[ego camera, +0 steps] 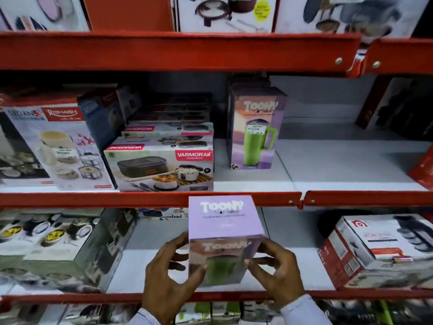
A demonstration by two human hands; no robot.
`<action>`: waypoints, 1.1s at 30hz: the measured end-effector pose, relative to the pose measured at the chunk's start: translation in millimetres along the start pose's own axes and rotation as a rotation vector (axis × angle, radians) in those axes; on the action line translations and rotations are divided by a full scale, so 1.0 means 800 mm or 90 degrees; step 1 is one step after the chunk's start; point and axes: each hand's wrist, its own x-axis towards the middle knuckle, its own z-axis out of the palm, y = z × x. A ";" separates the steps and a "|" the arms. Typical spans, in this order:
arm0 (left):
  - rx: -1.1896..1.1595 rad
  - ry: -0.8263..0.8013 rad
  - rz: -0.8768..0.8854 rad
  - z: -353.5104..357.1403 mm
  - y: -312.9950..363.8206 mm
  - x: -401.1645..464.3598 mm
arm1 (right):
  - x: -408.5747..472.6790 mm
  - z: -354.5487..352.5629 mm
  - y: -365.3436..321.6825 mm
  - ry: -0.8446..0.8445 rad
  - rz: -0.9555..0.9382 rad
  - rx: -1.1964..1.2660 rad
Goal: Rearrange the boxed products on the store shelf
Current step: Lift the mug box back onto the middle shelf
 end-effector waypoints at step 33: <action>0.103 0.031 0.153 0.104 0.168 0.209 | 0.225 -0.100 -0.084 0.090 -0.148 -0.053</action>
